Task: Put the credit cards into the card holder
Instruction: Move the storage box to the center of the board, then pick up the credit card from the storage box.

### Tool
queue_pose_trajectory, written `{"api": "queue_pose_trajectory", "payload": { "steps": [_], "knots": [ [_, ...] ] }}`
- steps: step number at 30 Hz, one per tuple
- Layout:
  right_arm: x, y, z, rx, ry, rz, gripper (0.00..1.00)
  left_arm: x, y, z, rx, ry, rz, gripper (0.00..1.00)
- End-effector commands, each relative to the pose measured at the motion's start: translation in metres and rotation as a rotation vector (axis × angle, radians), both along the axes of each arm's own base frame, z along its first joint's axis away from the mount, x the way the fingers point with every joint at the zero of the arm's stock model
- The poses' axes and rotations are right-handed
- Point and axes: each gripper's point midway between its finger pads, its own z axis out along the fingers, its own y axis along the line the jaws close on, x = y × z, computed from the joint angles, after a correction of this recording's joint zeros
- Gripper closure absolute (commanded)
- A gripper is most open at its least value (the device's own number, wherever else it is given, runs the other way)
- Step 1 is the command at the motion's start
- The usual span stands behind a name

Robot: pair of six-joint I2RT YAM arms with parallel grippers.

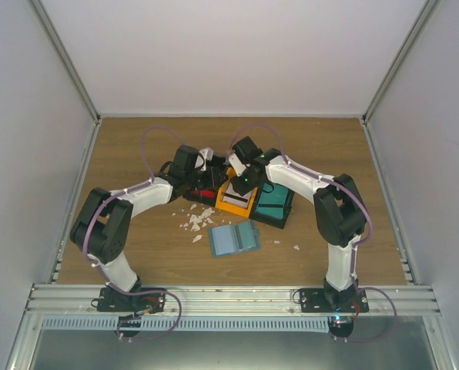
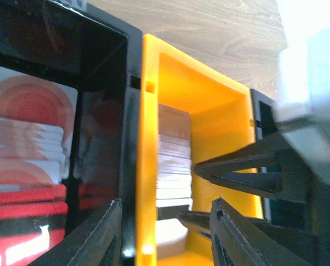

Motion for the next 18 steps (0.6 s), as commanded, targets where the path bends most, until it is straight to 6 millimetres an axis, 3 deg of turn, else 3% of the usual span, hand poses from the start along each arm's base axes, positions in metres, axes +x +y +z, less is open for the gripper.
{"api": "queue_pose_trajectory", "payload": {
  "steps": [1, 5, 10, 14, 18],
  "knots": [
    [-0.008, 0.007, 0.004, 0.016, 0.002, 0.088, 0.64, -0.007, 0.001, 0.035, -0.031, -0.100, 0.082, 0.57],
    [-0.004, 0.005, -0.006, -0.014, 0.014, 0.075, 0.69, -0.031, 0.018, 0.015, 0.002, -0.040, 0.151, 0.66],
    [-0.007, 0.011, -0.019, -0.020, 0.049, 0.110, 0.70, -0.059, 0.018, -0.009, 0.012, 0.031, 0.116, 0.66],
    [-0.009, 0.015, -0.030, -0.049, 0.065, 0.137, 0.69, -0.065, 0.018, -0.023, 0.024, 0.057, 0.103, 0.66],
    [-0.009, 0.017, -0.036, -0.056, 0.078, 0.147, 0.67, -0.064, 0.014, -0.024, 0.019, 0.058, 0.090, 0.66]
  ]
}}
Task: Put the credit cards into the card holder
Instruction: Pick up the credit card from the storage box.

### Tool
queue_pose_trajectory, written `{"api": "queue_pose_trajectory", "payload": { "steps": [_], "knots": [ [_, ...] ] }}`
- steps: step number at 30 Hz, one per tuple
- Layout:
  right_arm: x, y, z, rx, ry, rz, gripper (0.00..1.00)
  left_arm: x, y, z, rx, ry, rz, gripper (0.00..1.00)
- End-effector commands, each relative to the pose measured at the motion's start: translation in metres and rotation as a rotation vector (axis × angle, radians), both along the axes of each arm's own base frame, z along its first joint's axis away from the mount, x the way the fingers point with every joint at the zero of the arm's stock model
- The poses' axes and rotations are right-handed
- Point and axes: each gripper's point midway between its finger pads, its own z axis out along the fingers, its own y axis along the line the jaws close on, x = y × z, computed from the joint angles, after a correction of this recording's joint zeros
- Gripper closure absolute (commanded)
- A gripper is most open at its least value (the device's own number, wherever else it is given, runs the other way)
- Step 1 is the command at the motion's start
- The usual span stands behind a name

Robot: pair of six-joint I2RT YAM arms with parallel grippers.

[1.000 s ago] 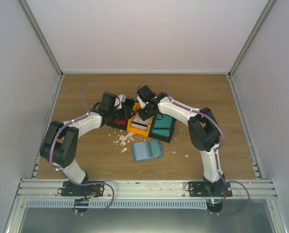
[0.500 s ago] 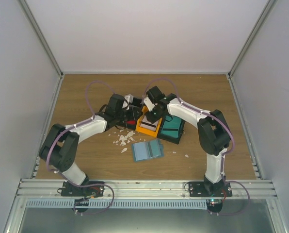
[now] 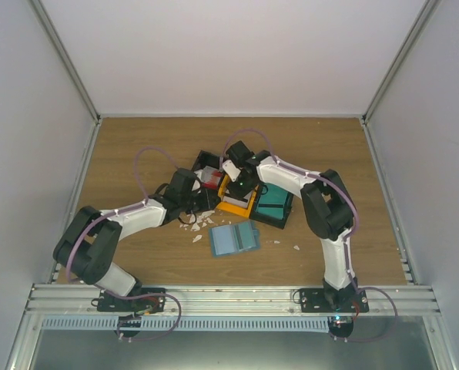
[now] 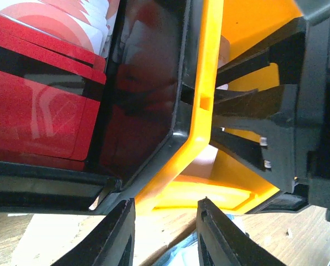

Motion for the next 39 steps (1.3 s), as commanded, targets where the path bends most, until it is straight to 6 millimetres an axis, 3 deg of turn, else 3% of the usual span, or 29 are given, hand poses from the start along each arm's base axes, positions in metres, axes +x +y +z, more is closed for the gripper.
{"api": "queue_pose_trajectory", "payload": {
  "steps": [1, 10, 15, 20, 29, 39],
  "knots": [
    [-0.005, 0.003, -0.008, -0.022, 0.027, 0.041, 0.67, 0.005, -0.008, 0.002, -0.019, -0.028, -0.008, 0.66],
    [-0.014, 0.004, -0.025, -0.058, 0.062, 0.094, 0.67, 0.002, -0.007, -0.011, 0.009, 0.000, -0.002, 0.72],
    [-0.027, 0.011, -0.030, -0.049, 0.103, 0.156, 0.77, 0.003, -0.007, -0.015, 0.017, 0.004, 0.005, 0.75],
    [-0.040, 0.019, -0.019, 0.020, 0.146, 0.181, 0.81, 0.006, -0.007, -0.017, 0.024, 0.004, 0.010, 0.76],
    [-0.055, 0.027, 0.018, 0.130, 0.149, 0.191, 0.78, 0.009, -0.007, -0.017, 0.024, 0.003, 0.026, 0.77],
    [-0.073, 0.022, 0.019, 0.127, 0.181, 0.190, 0.71, 0.012, -0.008, -0.016, 0.024, 0.004, 0.033, 0.77]
  ]
}}
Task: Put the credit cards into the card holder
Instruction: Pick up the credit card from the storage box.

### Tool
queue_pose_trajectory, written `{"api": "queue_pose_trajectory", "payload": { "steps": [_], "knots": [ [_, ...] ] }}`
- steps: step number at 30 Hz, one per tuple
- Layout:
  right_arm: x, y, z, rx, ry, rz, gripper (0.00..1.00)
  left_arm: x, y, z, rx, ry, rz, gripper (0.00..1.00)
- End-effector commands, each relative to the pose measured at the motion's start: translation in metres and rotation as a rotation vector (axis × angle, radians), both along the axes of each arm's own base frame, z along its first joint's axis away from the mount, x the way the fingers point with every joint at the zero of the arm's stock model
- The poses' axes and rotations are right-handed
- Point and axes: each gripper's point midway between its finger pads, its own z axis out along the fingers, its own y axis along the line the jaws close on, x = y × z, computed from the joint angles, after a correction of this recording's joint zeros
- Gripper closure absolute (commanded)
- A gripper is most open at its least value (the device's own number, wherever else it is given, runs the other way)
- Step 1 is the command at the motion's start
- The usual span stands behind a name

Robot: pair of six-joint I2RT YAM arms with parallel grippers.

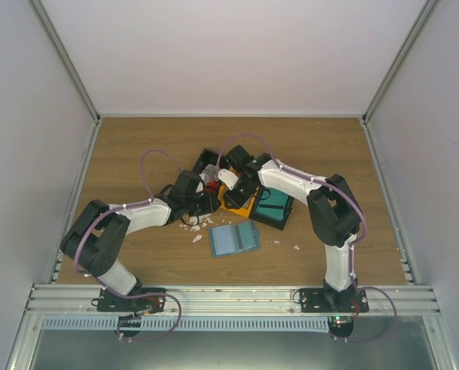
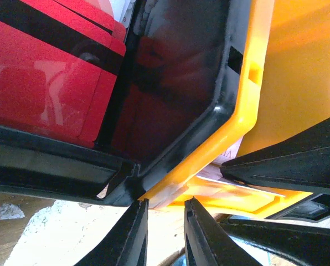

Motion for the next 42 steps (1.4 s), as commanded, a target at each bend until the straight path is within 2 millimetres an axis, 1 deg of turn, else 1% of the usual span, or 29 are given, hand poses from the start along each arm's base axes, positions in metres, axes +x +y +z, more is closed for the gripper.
{"api": "queue_pose_trajectory", "payload": {
  "steps": [1, 3, 6, 9, 13, 15, 17, 21, 23, 25, 29, 34, 35, 38, 40, 42],
  "knots": [
    [-0.019, -0.002, 0.000, 0.008, 0.062, 0.009, 0.71, 0.012, -0.003, 0.005, -0.001, -0.043, 0.022, 0.78],
    [-0.018, -0.002, 0.000, 0.004, 0.059, 0.004, 0.71, 0.012, -0.003, 0.006, -0.002, -0.045, 0.023, 0.78],
    [-0.011, -0.002, 0.000, -0.010, 0.037, -0.013, 0.70, 0.012, -0.003, 0.010, -0.007, -0.052, 0.023, 0.78],
    [-0.004, -0.001, -0.003, -0.018, 0.021, -0.028, 0.66, 0.012, -0.003, 0.014, -0.012, -0.060, 0.022, 0.78],
    [0.001, -0.001, -0.018, -0.047, 0.026, -0.039, 0.60, 0.011, -0.002, 0.017, -0.012, -0.068, 0.025, 0.77],
    [0.002, -0.001, -0.027, -0.061, 0.036, -0.043, 0.61, 0.012, 0.001, 0.015, 0.000, -0.061, 0.036, 0.77],
    [0.002, 0.002, -0.026, -0.047, 0.042, -0.036, 0.62, 0.012, 0.002, 0.011, 0.008, -0.055, 0.040, 0.77],
    [-0.003, 0.011, -0.006, 0.031, 0.041, -0.010, 0.66, 0.011, 0.002, 0.007, 0.009, -0.047, 0.041, 0.78],
    [-0.006, 0.013, 0.003, 0.058, 0.034, -0.005, 0.67, 0.011, 0.002, 0.007, 0.008, -0.046, 0.043, 0.78],
    [-0.008, 0.013, 0.011, 0.073, 0.028, -0.001, 0.71, 0.011, 0.002, 0.008, 0.008, -0.048, 0.042, 0.78],
    [-0.009, 0.010, 0.016, 0.075, 0.019, -0.012, 0.78, 0.012, 0.001, 0.009, 0.005, -0.050, 0.040, 0.78],
    [-0.005, 0.008, 0.022, 0.071, -0.011, -0.042, 0.85, 0.012, 0.000, 0.010, 0.002, -0.052, 0.037, 0.78],
    [-0.003, 0.007, 0.024, 0.070, -0.018, -0.052, 0.87, 0.012, 0.000, 0.010, 0.003, -0.053, 0.036, 0.78],
    [0.002, 0.006, 0.029, 0.069, -0.046, -0.073, 0.95, 0.012, 0.000, 0.011, 0.001, -0.055, 0.036, 0.78],
    [0.006, 0.004, 0.031, 0.063, -0.063, -0.095, 0.98, 0.012, 0.000, 0.012, -0.002, -0.057, 0.035, 0.78],
    [0.013, 0.001, 0.033, 0.047, -0.096, -0.124, 1.00, 0.013, -0.001, 0.014, -0.006, -0.063, 0.034, 0.78]
  ]
}}
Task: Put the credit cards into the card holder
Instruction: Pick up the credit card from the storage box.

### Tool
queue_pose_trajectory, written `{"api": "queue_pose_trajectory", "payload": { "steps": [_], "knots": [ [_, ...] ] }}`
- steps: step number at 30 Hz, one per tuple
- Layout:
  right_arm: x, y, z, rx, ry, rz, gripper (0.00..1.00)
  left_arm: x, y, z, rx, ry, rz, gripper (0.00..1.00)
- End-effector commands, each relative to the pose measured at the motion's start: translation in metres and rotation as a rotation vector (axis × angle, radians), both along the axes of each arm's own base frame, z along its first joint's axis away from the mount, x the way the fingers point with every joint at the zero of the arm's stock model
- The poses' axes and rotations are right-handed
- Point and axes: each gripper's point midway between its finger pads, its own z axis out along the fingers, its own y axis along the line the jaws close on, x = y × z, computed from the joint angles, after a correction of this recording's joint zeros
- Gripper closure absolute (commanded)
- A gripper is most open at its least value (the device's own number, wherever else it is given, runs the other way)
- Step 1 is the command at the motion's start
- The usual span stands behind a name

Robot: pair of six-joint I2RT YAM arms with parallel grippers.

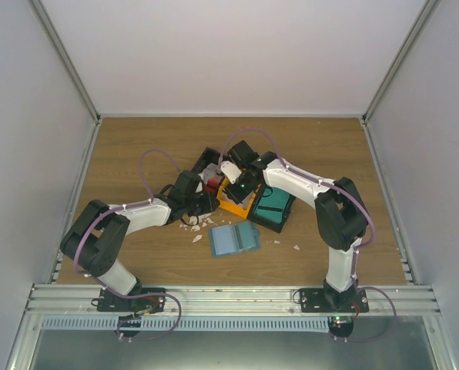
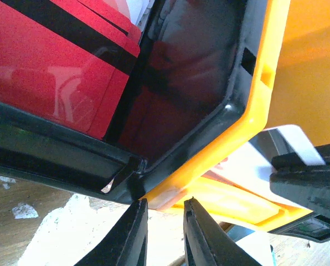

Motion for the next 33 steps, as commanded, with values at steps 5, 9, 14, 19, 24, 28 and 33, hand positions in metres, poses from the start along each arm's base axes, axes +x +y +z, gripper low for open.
{"api": "queue_pose_trajectory", "payload": {
  "steps": [5, 9, 14, 19, 24, 28, 33],
  "knots": [
    [0.022, -0.005, 0.045, 0.046, -0.148, -0.163, 0.99, 0.012, -0.008, 0.029, -0.053, -0.100, -0.001, 0.75],
    [0.033, -0.013, 0.072, 0.098, -0.196, -0.275, 0.99, 0.013, -0.014, 0.056, -0.120, -0.160, -0.017, 0.68],
    [0.023, -0.017, 0.109, 0.268, -0.180, -0.367, 1.00, 0.004, -0.015, 0.096, -0.204, -0.252, -0.042, 0.58],
    [-0.001, -0.023, 0.137, 0.514, -0.008, -0.507, 1.00, -0.024, -0.018, 0.134, -0.340, -0.307, -0.115, 0.42],
    [-0.030, -0.007, 0.157, 0.709, 0.236, -0.519, 1.00, -0.048, -0.027, 0.159, -0.461, -0.299, -0.209, 0.31],
    [-0.051, 0.005, 0.164, 0.845, 0.408, -0.492, 1.00, -0.057, -0.029, 0.167, -0.545, -0.242, -0.203, 0.31],
    [-0.061, 0.005, 0.155, 0.888, 0.524, -0.500, 1.00, -0.054, -0.025, 0.162, -0.628, -0.167, -0.107, 0.48]
  ]
}}
